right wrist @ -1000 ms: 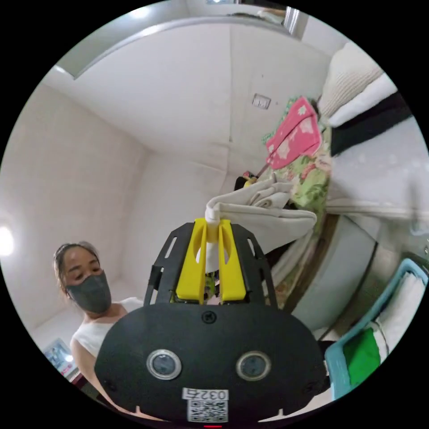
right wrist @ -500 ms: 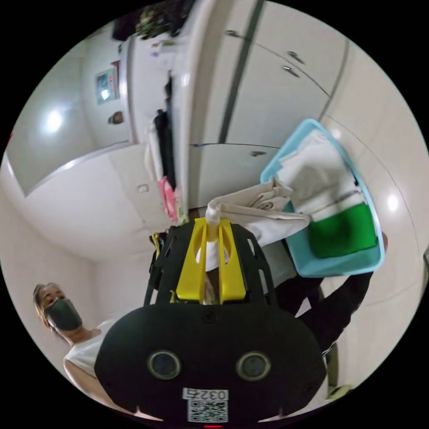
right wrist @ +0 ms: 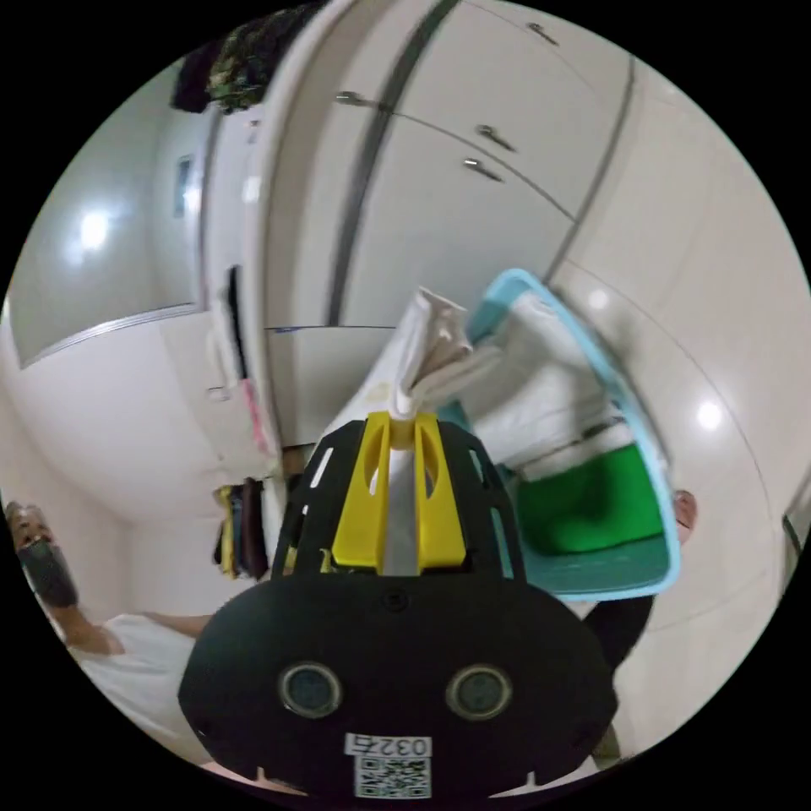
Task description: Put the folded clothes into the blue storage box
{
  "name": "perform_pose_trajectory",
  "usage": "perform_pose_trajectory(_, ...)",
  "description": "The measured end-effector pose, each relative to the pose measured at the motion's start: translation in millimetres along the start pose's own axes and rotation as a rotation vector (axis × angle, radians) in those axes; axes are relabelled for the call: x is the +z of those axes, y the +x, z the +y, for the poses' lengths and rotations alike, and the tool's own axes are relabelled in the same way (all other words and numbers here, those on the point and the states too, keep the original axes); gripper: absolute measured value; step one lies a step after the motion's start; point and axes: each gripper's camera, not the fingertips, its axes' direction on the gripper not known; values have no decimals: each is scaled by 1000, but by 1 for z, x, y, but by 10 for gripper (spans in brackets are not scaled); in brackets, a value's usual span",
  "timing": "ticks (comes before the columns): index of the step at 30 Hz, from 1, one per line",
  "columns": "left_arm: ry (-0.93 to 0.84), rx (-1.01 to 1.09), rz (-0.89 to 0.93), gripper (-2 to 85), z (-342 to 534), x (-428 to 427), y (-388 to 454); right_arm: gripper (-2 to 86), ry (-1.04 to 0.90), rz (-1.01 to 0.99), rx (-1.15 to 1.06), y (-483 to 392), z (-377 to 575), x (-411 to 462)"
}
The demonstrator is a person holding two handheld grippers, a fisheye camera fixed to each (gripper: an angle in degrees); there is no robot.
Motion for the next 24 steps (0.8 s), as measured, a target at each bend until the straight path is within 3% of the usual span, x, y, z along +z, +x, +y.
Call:
perform_pose_trajectory(2, -38, -189, -339, 43, -4, 14, -56, 64, -116, 261, 165, 53, -1, 21)
perform_pose_trajectory(3, -33, -238, -401, 30, -1, 15, -67, 62, -140, 276, 226, 65, 3, 24)
perform_pose_trajectory(6, 26, -279, -379, -6, 28, 26, -85, 35, -164, 62, 271, 85, 34, 28)
perform_pose_trajectory(10, -23, -151, -398, -8, 71, 52, -50, 14, -257, 44, 222, 70, 72, 22)
perform_pose_trajectory(18, -19, 114, -359, -9, 151, 63, 70, -9, -251, -57, 91, 10, 82, -11)
perform_pose_trajectory(24, 294, 285, -433, -8, 247, 2, 162, -9, -389, -106, -106, -64, 72, 5)
